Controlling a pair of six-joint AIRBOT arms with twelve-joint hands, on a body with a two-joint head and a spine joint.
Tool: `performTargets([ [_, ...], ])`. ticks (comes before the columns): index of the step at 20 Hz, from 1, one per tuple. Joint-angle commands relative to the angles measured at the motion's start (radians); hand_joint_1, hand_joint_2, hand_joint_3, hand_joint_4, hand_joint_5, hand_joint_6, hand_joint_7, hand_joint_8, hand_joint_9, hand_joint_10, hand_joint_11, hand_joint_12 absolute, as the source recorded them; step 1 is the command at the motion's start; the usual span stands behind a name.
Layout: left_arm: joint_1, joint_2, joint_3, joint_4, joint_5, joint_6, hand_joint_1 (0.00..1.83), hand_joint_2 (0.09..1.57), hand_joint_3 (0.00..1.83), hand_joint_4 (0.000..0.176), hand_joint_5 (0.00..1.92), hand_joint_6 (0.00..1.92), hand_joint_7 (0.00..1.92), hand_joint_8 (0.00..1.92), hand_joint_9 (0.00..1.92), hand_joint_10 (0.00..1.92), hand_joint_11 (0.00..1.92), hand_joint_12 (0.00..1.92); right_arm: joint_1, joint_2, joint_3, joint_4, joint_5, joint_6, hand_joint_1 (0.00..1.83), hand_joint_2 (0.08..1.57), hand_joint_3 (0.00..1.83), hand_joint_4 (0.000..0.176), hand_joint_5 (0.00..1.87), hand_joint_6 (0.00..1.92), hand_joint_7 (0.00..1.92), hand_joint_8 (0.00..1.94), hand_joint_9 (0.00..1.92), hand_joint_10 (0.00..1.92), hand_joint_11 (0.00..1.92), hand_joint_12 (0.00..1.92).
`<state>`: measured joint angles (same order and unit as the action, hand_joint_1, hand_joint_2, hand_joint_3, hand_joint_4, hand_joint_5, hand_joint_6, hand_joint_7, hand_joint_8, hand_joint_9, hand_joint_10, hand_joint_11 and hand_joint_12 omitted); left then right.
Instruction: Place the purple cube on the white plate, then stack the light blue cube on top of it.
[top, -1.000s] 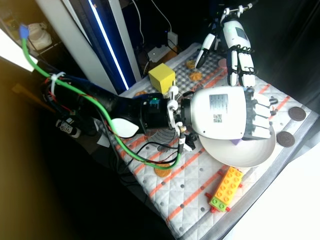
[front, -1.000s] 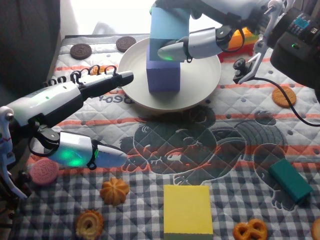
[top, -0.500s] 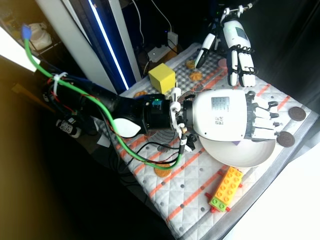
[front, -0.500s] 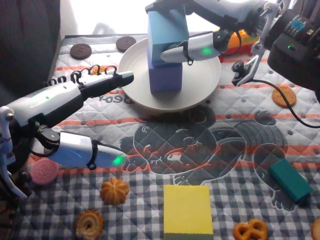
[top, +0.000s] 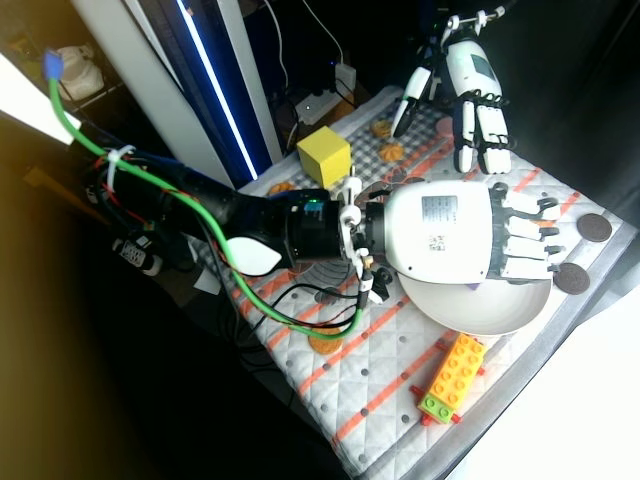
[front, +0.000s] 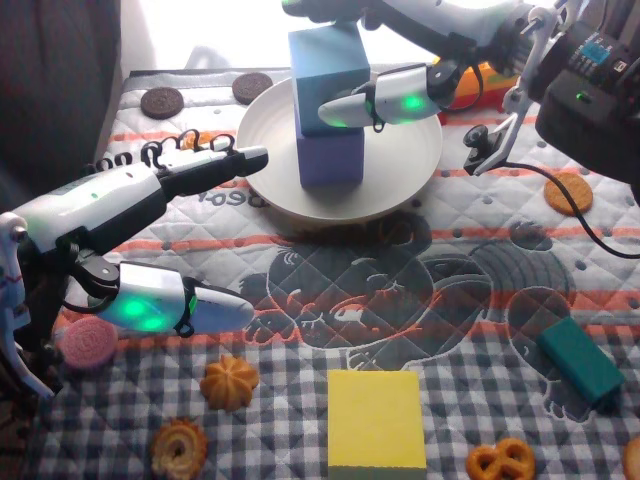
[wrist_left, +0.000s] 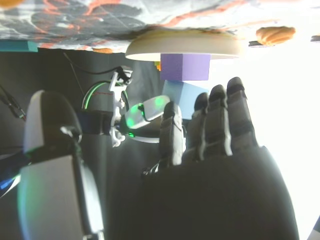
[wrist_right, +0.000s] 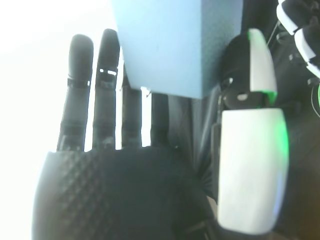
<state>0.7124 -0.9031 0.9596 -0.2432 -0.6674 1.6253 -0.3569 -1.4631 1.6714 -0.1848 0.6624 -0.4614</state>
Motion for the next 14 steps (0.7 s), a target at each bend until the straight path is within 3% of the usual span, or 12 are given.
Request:
performTargets([
  [1, -0.009, -0.001, 0.002, 0.008, -0.12, -0.005, 0.81, 0.84, 0.01, 0.176, 0.14, 0.0, 0.0, 0.0, 0.0, 0.0, 0.0, 0.0, 0.005, 0.004, 0.006, 0.023, 0.114, 0.01, 0.82, 0.94, 0.0, 0.081, 0.33, 0.0, 0.53, 0.0, 0.55, 0.52, 0.38, 1.43],
  [3, -0.01, -0.001, 0.002, 0.008, -0.12, -0.005, 0.8, 0.85, 0.01, 0.176, 0.14, 0.0, 0.0, 0.0, 0.0, 0.0, 0.0, 0.0, 0.004, 0.004, 0.006, 0.023, 0.114, 0.011, 0.79, 0.92, 0.0, 0.102, 0.21, 0.0, 0.46, 0.0, 0.6, 0.29, 0.4, 1.32],
  [5, -0.01, -0.001, 0.001, 0.008, -0.121, -0.005, 0.81, 0.85, 0.01, 0.176, 0.14, 0.0, 0.01, 0.0, 0.0, 0.0, 0.0, 0.0, 0.003, 0.004, 0.005, 0.023, 0.114, 0.014, 0.75, 0.91, 0.0, 0.111, 0.14, 0.0, 0.39, 0.0, 0.58, 0.12, 0.34, 1.28],
  [8, -0.01, 0.0, 0.001, 0.005, -0.124, -0.005, 0.79, 0.86, 0.01, 0.176, 0.13, 0.0, 0.01, 0.0, 0.0, 0.0, 0.0, 0.0, 0.003, 0.008, -0.015, 0.014, 0.117, 0.019, 0.7, 0.9, 0.0, 0.127, 0.06, 0.0, 0.31, 0.0, 0.5, 0.05, 0.24, 1.23],
  [9, -0.009, 0.0, 0.0, 0.003, -0.127, -0.005, 0.78, 0.87, 0.01, 0.176, 0.11, 0.0, 0.01, 0.0, 0.0, 0.0, 0.0, 0.0, 0.004, 0.016, -0.019, 0.014, 0.126, 0.019, 0.69, 0.89, 0.0, 0.132, 0.01, 0.0, 0.18, 0.0, 0.4, 0.01, 0.18, 1.22],
  [11, -0.005, 0.006, -0.009, -0.001, -0.148, -0.007, 0.79, 0.85, 0.0, 0.176, 0.09, 0.0, 0.0, 0.0, 0.0, 0.0, 0.0, 0.0, 0.003, 0.081, -0.058, 0.014, 0.177, 0.021, 0.66, 0.87, 0.0, 0.168, 0.0, 0.0, 0.01, 0.0, 0.18, 0.0, 0.01, 1.28],
  [14, 0.0, 0.03, -0.031, 0.0, -0.191, -0.024, 0.66, 0.9, 0.02, 0.176, 0.05, 0.0, 0.02, 0.01, 0.0, 0.0, 0.0, 0.0, -0.032, 0.171, -0.119, 0.015, 0.259, 0.021, 0.64, 0.85, 0.0, 0.176, 0.0, 0.0, 0.0, 0.0, 0.0, 0.0, 0.0, 0.62],
])
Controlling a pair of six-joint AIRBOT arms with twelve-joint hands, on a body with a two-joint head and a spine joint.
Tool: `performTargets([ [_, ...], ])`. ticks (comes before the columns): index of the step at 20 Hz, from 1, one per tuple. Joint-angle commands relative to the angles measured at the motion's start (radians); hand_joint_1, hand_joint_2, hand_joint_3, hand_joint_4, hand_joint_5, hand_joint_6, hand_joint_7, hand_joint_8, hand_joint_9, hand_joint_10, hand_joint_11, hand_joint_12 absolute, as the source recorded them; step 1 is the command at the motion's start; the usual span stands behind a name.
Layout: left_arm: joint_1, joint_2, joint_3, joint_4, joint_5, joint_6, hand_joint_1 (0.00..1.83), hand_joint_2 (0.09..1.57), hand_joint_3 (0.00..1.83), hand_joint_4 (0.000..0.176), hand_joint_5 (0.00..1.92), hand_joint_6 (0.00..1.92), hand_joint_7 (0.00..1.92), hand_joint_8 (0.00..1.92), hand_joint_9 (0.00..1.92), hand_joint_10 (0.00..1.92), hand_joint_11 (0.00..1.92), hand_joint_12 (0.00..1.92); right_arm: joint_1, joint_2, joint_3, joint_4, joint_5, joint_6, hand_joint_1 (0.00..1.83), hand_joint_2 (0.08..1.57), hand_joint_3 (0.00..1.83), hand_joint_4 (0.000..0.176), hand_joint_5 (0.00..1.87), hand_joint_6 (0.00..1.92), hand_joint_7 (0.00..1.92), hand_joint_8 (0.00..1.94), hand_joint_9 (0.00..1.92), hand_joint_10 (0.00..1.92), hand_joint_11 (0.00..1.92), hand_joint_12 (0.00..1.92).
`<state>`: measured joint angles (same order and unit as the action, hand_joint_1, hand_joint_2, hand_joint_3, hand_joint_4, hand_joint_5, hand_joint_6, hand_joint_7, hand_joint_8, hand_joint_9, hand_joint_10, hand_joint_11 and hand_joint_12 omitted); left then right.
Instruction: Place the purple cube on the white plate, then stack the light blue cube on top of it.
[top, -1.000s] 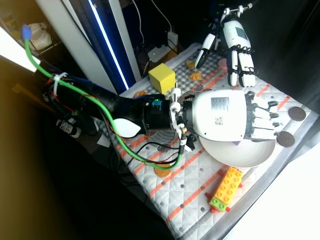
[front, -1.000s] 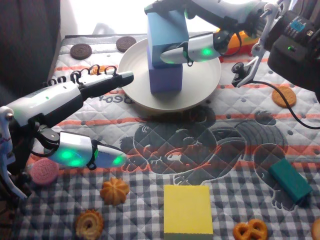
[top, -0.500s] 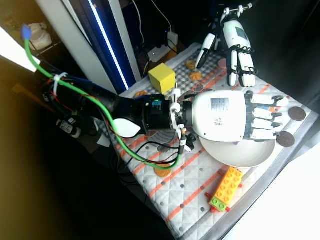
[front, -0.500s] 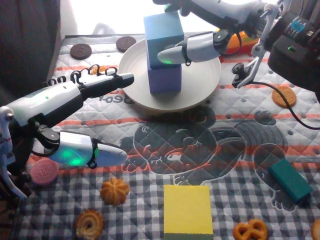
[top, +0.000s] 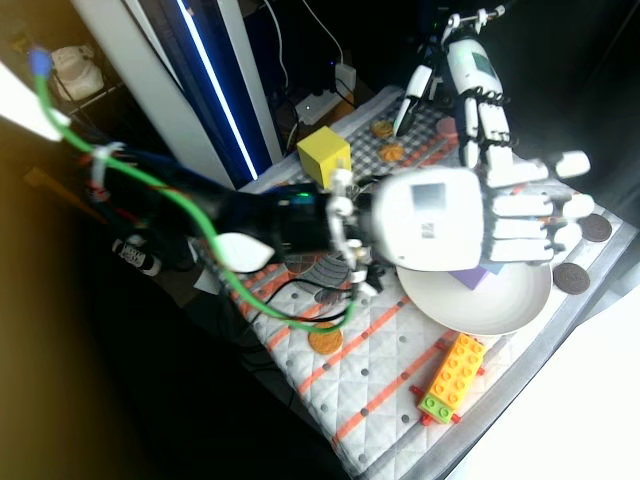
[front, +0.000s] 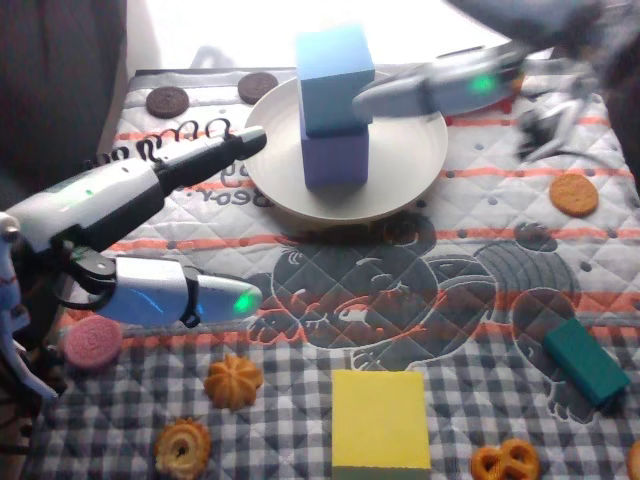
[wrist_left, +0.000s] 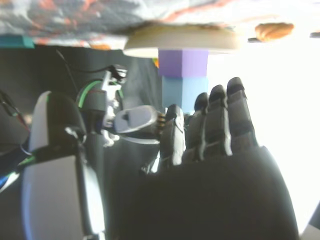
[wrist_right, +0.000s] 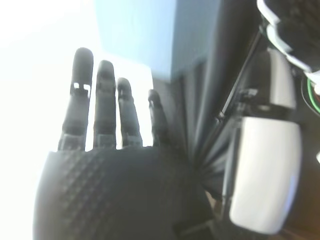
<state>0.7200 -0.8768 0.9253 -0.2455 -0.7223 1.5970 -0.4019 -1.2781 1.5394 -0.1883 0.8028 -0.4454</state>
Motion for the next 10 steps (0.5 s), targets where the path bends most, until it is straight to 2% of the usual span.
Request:
performTargets([
  [1, 0.004, 0.019, 0.001, 0.012, -0.16, -0.054, 0.63, 0.9, 0.02, 0.176, 0.04, 0.0, 0.02, 0.0, 0.0, 0.0, 0.0, 0.0, -0.012, 0.023, -0.016, 0.027, 0.155, 0.005, 0.62, 0.86, 0.0, 0.176, 0.0, 0.0, 0.0, 0.0, 0.0, 0.0, 0.0, 0.43],
  [2, 0.026, 0.036, 0.004, 0.025, -0.191, -0.145, 0.63, 0.9, 0.01, 0.176, 0.03, 0.0, 0.02, 0.0, 0.0, 0.0, 0.0, 0.0, -0.043, 0.053, -0.043, 0.037, 0.195, 0.005, 0.63, 0.87, 0.0, 0.176, 0.0, 0.0, 0.0, 0.0, 0.0, 0.0, 0.0, 0.2],
  [4, 0.069, 0.062, 0.003, 0.032, -0.262, -0.263, 0.57, 0.92, 0.02, 0.176, 0.03, 0.0, 0.03, 0.01, 0.0, 0.0, 0.0, 0.0, -0.105, 0.109, -0.1, 0.063, 0.28, 0.0, 0.61, 0.83, 0.0, 0.176, 0.0, 0.0, 0.0, 0.0, 0.0, 0.0, 0.0, 0.0],
  [9, 0.156, 0.087, 0.004, 0.033, -0.435, -0.459, 0.6, 0.9, 0.0, 0.173, 0.0, 0.0, 0.0, 0.0, 0.0, 0.0, 0.0, 0.0, -0.322, 0.212, -0.227, 0.187, 0.489, -0.03, 0.63, 0.83, 0.0, 0.176, 0.0, 0.0, 0.0, 0.0, 0.0, 0.0, 0.0, 0.0],
  [10, 0.189, 0.088, 0.004, 0.028, -0.501, -0.516, 0.66, 0.89, 0.0, 0.148, 0.0, 0.0, 0.0, 0.0, 0.0, 0.0, 0.0, 0.0, -0.39, 0.233, -0.258, 0.228, 0.54, -0.03, 0.64, 0.84, 0.0, 0.176, 0.0, 0.0, 0.0, 0.0, 0.0, 0.0, 0.0, 0.0],
])
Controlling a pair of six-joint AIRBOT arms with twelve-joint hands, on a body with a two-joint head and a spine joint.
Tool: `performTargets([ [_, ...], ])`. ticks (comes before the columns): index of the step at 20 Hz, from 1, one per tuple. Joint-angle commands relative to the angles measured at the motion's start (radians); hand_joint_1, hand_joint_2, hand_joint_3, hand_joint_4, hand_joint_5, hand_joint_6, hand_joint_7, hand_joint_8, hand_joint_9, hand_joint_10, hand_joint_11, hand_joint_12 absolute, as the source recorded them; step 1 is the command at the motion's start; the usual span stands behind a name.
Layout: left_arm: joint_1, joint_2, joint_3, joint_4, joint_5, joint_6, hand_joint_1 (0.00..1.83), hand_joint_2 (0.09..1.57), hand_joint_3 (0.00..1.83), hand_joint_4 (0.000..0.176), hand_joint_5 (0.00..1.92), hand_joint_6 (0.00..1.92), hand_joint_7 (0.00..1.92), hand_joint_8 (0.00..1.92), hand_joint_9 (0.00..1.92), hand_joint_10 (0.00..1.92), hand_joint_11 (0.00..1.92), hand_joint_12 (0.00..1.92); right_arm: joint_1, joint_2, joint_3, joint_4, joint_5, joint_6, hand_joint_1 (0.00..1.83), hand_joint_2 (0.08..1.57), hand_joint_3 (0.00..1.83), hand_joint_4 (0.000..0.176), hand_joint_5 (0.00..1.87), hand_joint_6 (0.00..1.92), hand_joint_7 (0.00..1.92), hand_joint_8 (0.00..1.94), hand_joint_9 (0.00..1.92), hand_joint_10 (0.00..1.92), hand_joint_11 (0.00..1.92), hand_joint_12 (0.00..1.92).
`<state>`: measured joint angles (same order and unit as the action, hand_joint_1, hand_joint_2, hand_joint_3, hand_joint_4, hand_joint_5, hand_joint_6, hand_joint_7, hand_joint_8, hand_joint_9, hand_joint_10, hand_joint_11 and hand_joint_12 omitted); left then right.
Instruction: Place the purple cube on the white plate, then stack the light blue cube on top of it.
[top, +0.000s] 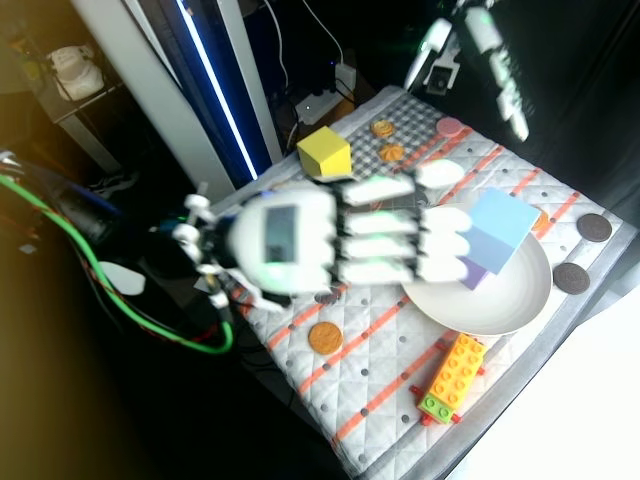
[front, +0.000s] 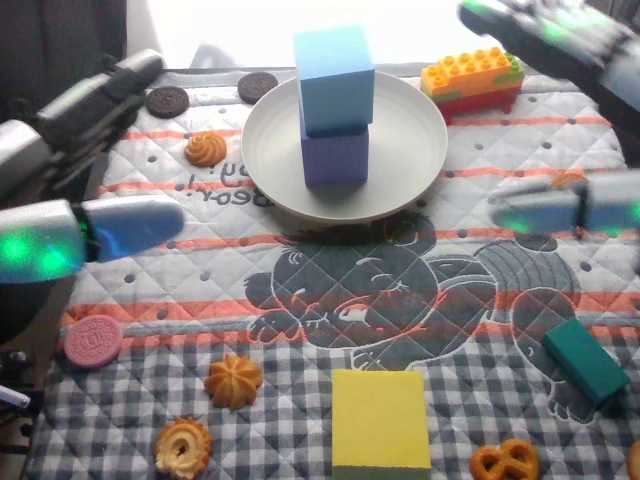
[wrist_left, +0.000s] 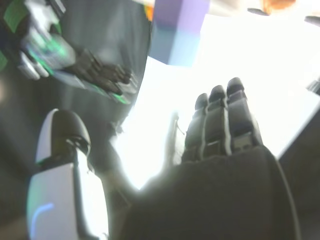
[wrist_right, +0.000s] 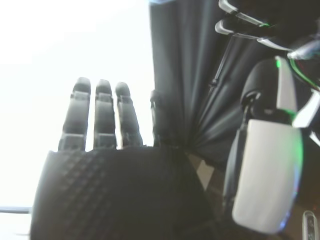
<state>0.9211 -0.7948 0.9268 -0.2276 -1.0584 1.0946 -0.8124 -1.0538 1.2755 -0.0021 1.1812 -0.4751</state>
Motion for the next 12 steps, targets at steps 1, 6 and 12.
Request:
performTargets([
  [1, 0.015, 0.006, 0.002, 0.003, -0.206, -0.052, 0.6, 0.89, 0.0, 0.147, 0.0, 0.0, 0.0, 0.0, 0.0, 0.0, 0.0, 0.0, -0.019, 0.021, -0.011, 0.062, 0.194, 0.0, 0.65, 0.86, 0.01, 0.176, 0.0, 0.0, 0.0, 0.0, 0.0, 0.0, 0.0, 0.0],
  [6, 0.151, -0.001, 0.005, -0.034, -0.391, -0.245, 0.29, 0.92, 0.02, 0.172, 0.0, 0.0, 0.0, 0.0, 0.0, 0.0, 0.0, 0.0, -0.218, 0.088, -0.128, 0.147, 0.345, -0.016, 0.7, 0.9, 0.01, 0.176, 0.0, 0.0, 0.0, 0.0, 0.0, 0.0, 0.0, 0.0],
  [12, 0.215, -0.011, 0.003, -0.038, -0.534, -0.365, 0.31, 0.95, 0.02, 0.164, 0.0, 0.0, 0.0, 0.0, 0.0, 0.0, 0.0, 0.0, -0.37, 0.137, -0.207, 0.203, 0.517, -0.024, 0.68, 0.88, 0.0, 0.176, 0.0, 0.0, 0.04, 0.01, 0.08, 0.03, 0.1, 0.04],
])
